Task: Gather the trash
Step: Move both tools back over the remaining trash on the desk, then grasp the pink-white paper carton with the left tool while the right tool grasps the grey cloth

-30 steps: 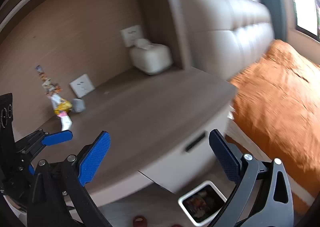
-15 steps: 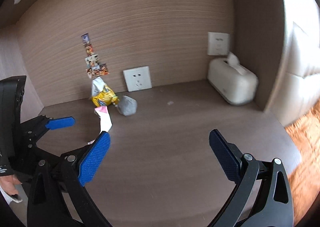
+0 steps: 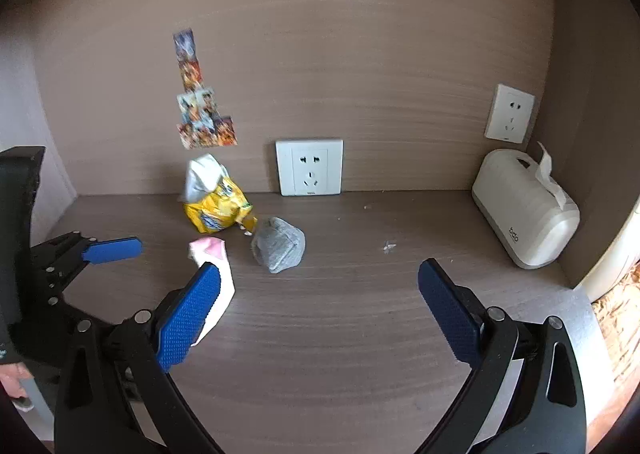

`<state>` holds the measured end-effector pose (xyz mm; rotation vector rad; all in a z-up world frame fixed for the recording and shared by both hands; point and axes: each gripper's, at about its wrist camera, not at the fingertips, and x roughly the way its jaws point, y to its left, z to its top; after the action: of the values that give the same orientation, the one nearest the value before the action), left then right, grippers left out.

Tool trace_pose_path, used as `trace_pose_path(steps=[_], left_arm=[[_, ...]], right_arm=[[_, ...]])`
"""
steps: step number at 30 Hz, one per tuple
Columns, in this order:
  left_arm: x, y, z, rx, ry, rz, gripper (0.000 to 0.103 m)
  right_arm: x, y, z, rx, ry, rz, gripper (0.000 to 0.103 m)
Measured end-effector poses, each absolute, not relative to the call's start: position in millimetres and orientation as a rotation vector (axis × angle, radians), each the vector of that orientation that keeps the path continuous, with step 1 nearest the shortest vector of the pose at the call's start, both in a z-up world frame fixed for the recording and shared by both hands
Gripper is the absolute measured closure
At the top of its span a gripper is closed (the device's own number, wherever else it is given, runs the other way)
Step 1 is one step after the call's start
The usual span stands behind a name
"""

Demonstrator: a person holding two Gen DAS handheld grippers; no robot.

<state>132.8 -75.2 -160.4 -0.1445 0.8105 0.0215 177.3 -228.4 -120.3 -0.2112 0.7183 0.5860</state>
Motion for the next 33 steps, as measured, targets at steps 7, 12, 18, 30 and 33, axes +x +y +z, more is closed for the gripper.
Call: trace_pose_path(steps=[7, 12, 18, 30, 33], left_arm=[[157.3, -61.6, -184.9, -0.211, 0.903, 0.008, 0.006], [170.0, -62.1, -194.4, -0.189, 0.928, -0.012, 0.010], [184.8, -55.0, -210.1, -0.240, 0.972, -0.025, 0.044], [179.4, -57.8, -204.4, -0.193, 0.938, -0.050, 0.088], [174.3, -56.8, -190.0, -0.173, 0.906, -0.054, 0.088]], right_arm=[[205.9, -199.1, -141.0, -0.253, 0.742, 0.589, 0.005], [234.1, -179.8, -164.0, -0.244, 0.810, 0.605, 0.005], [257.3, -159.5, -183.7, -0.245, 0.876, 0.656, 0.005], [247.6, -155.9, -187.3, -0.245, 0.916, 0.699, 0.070], [233.5, -173.9, -169.5, -0.209, 0.883, 0.687, 0.070]])
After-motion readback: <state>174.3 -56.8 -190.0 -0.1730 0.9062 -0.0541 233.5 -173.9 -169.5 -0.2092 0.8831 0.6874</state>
